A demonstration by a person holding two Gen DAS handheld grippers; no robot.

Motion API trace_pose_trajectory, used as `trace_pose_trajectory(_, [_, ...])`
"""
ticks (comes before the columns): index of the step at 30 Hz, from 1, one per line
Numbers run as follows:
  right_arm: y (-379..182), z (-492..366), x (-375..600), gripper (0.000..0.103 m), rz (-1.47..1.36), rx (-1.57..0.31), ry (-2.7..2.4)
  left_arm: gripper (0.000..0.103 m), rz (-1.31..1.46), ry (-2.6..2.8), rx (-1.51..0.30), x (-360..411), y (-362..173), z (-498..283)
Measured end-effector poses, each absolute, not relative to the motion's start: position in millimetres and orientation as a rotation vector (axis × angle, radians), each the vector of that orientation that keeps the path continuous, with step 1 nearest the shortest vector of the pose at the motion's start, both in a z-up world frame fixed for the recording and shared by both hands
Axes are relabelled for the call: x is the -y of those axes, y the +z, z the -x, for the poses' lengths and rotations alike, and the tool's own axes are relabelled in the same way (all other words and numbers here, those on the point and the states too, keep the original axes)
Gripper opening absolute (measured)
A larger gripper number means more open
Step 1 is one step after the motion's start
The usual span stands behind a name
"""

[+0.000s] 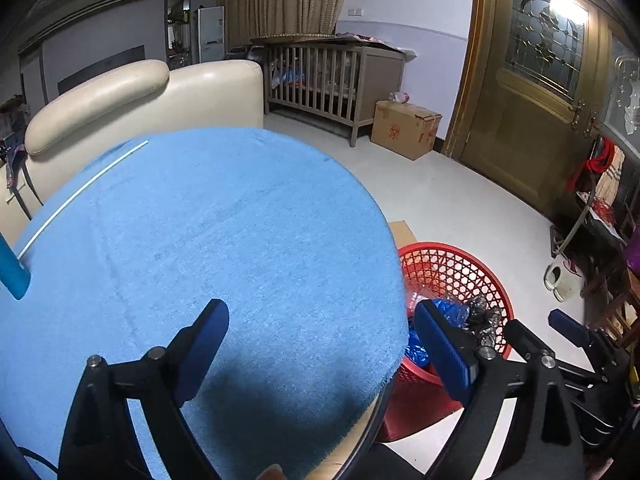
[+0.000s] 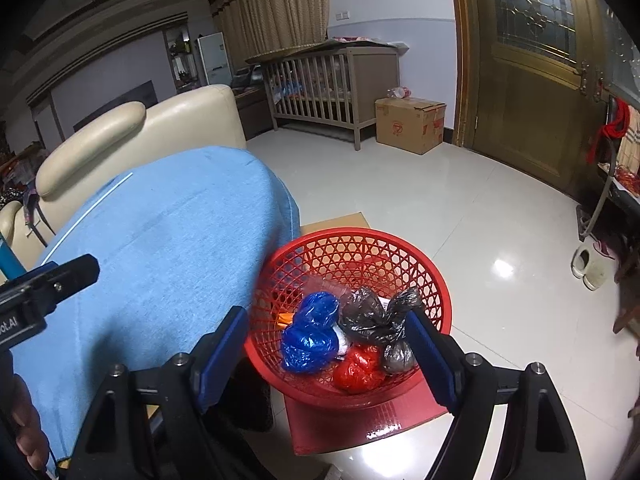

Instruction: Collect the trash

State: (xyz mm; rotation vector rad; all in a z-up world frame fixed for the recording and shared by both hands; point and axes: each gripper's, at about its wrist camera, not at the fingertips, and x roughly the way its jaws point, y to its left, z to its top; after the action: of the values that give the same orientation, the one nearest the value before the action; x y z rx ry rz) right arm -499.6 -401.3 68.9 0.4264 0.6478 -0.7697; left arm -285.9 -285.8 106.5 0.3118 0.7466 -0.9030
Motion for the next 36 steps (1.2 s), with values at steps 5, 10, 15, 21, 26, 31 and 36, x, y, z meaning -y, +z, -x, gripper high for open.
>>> trace_pose_trajectory(5, [66.5,498.5,397.9,0.083,-0.423,-0.660,-0.757,0.094,-0.270,-0.965,-0.759,281.1,106.7,287.3])
trace_pose_trajectory(10, [64.3,500.6,398.0,0.083,-0.424,-0.669,-0.764,0.094,-0.301,-0.936,-0.743,284.0,106.4,290.1])
trace_pose_trajectory(15, [64.9,501.3,396.9,0.083,-0.419,-0.674,-0.764,0.094,-0.318,-0.926,-0.746,284.7,104.7,292.5])
trace_pose_trajectory(21, [65.0,501.4,395.3,0.083,-0.416,-0.676,-0.765,0.094,-0.335,-0.926,-0.737,285.1,103.5,296.9])
trace_pose_trajectory(26, [65.5,502.2,395.1,0.083,-0.418,-0.677,-0.761,0.094,-0.330,-0.927,-0.738,284.7,103.1,296.5])
trace_pose_trajectory(31, [65.2,502.2,394.9,0.083,-0.421,-0.678,-0.762,0.094,-0.335,-0.928,-0.738,284.6,102.8,296.2])
trace_pose_trajectory(36, [65.0,502.8,394.9,0.083,-0.424,-0.677,-0.763,0.094,-0.341,-0.932,-0.736,285.7,101.9,298.7])
